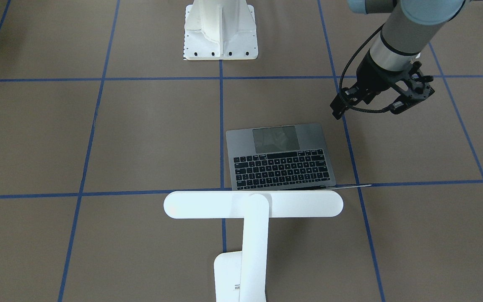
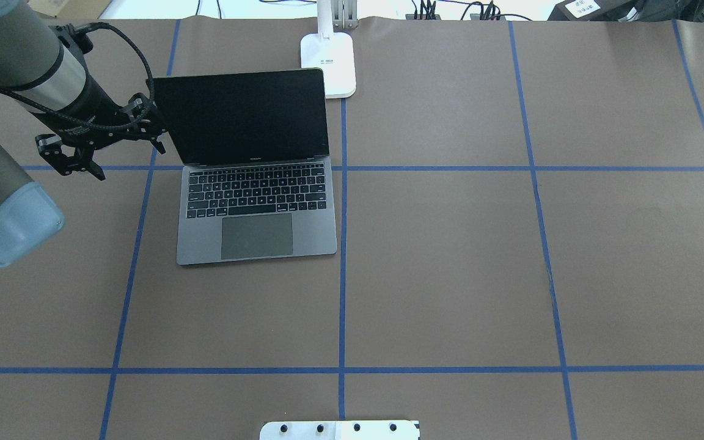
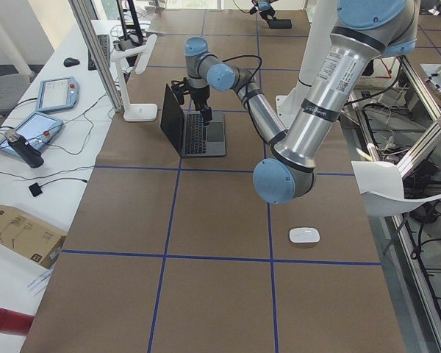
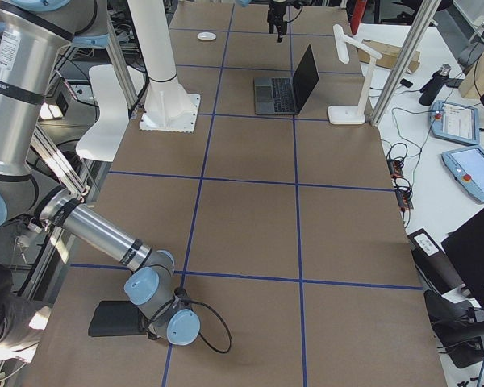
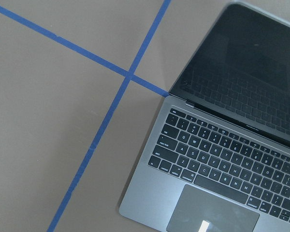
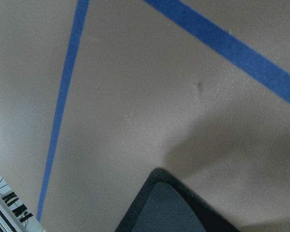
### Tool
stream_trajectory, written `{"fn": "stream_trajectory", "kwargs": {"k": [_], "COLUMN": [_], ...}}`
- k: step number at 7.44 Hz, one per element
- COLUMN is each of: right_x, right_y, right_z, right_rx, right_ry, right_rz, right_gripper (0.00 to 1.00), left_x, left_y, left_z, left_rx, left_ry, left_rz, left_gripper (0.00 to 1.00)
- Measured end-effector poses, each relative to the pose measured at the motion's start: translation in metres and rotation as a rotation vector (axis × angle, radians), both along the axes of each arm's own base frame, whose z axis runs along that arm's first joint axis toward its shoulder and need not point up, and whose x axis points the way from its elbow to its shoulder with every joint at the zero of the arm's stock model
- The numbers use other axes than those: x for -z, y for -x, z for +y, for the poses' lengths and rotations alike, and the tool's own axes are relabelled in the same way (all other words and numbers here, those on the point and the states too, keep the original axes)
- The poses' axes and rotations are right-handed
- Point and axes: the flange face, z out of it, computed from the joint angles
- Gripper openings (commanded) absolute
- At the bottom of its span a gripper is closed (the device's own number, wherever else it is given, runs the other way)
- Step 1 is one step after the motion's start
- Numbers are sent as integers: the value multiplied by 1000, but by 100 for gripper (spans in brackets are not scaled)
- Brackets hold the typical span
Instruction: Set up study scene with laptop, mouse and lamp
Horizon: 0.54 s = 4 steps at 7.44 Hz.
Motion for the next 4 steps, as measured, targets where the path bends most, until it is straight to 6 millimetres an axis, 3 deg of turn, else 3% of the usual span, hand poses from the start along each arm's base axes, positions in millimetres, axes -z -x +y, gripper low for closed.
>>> {"fn": "stream_trajectory", "kwargs": {"k": [1,2,4], "right_x": [-2,-3,-6], "right_y": [-1,-2,-4], "right_z": [7,13,22], "right_rx": [0,-1,0], "right_ry": [10,18,26], "right_rz": [1,2,1], "right_gripper": [19,0,0], "left_x": [0,0,0], "left_y": [0,0,0], "left_z": [0,0,0], "left_rx": [0,-1,-2], "left_ry": [-1,-1,-1], "left_rz": [0,0,0], "left_gripper": [100,100,100]}}
